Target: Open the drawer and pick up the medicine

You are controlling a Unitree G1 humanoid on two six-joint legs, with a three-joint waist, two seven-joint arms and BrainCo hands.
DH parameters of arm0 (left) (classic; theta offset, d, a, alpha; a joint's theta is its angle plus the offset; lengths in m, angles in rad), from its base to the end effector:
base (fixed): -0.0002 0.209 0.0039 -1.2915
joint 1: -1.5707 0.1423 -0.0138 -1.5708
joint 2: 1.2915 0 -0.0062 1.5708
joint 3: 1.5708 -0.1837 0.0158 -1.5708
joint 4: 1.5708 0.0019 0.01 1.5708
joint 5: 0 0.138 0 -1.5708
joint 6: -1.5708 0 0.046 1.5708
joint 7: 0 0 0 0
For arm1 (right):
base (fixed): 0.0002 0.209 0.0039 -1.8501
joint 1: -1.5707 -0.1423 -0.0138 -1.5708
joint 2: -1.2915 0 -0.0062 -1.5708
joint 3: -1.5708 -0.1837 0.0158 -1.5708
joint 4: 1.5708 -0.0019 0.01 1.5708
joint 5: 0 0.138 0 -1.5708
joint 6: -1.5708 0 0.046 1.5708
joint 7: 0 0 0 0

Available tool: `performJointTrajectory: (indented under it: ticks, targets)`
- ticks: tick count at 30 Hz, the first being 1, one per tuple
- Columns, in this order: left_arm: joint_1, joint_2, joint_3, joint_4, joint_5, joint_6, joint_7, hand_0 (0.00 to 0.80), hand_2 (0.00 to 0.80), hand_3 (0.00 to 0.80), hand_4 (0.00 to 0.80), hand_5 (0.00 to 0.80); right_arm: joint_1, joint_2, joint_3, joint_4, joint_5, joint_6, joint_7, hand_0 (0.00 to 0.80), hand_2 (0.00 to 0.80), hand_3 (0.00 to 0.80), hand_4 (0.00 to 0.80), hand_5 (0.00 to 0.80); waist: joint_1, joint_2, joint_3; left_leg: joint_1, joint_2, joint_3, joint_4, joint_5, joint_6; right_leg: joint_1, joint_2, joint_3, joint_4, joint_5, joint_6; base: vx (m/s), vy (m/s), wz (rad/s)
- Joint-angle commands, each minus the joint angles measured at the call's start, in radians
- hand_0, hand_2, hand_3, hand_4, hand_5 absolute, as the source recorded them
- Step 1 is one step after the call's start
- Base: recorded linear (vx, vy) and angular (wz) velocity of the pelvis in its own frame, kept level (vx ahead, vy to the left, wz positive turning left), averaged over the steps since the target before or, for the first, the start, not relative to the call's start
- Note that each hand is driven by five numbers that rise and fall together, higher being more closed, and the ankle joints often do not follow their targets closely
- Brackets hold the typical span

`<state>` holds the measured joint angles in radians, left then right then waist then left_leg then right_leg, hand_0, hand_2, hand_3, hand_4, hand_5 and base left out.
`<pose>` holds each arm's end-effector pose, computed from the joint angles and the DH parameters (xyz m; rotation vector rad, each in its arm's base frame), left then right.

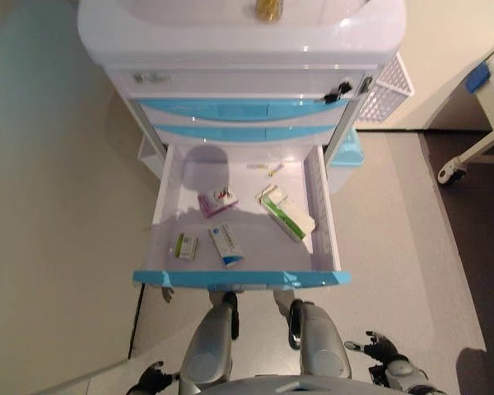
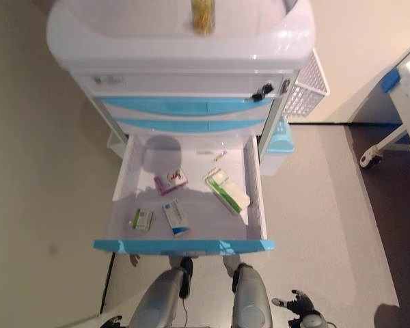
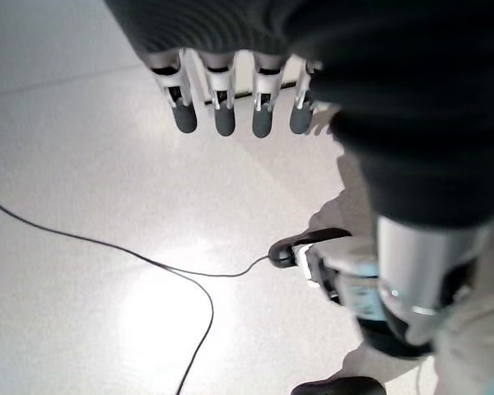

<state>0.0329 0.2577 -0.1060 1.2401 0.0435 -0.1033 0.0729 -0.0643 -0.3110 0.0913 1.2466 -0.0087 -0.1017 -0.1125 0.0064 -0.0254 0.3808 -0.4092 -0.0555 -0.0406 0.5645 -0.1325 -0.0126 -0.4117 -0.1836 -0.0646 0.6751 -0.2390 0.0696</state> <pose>0.0619 0.2331 -0.1143 0.3643 1.1664 0.0903 0.0969 -0.2508 -0.1018 -0.4016 1.0657 -0.1860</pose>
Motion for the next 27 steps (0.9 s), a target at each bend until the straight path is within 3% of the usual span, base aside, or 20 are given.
performJointTrajectory:
  ticks: [1,12,27]
  targets:
    - [0.047,0.014,-0.024,-0.046,-0.043,-0.011,0.027,0.0,0.0,0.0,0.0,0.0,0.027,-0.04,0.021,-0.061,-0.001,-0.006,-0.019,0.0,0.0,0.0,0.0,0.0,0.007,0.004,-0.047,-0.044,-0.045,0.01,0.045,-0.049,0.08,-0.054,-0.02,0.001,-0.071,0.13,0.02,-0.074,0.042,0.04]
    - [-0.008,0.076,-0.052,-0.087,-0.025,-0.02,0.052,0.0,0.0,0.0,0.0,0.0,0.001,-0.058,0.025,-0.076,0.017,-0.017,-0.038,0.0,0.0,0.0,0.0,0.0,-0.002,0.0,-0.01,-0.2,-0.051,0.004,0.154,-0.059,0.082,-0.193,-0.031,0.006,0.02,0.119,0.017,-0.051,0.04,0.06]
    - [-0.075,0.208,-0.148,-0.218,0.107,-0.043,0.028,0.0,0.0,0.0,0.0,0.0,-0.011,-0.104,0.046,-0.107,-0.005,-0.03,-0.02,0.0,0.0,0.0,0.0,0.0,-0.016,0.006,-0.01,-0.194,-0.054,-0.004,0.109,-0.039,0.066,-0.187,-0.031,-0.006,-0.017,0.128,0.021,0.004,0.023,0.03]
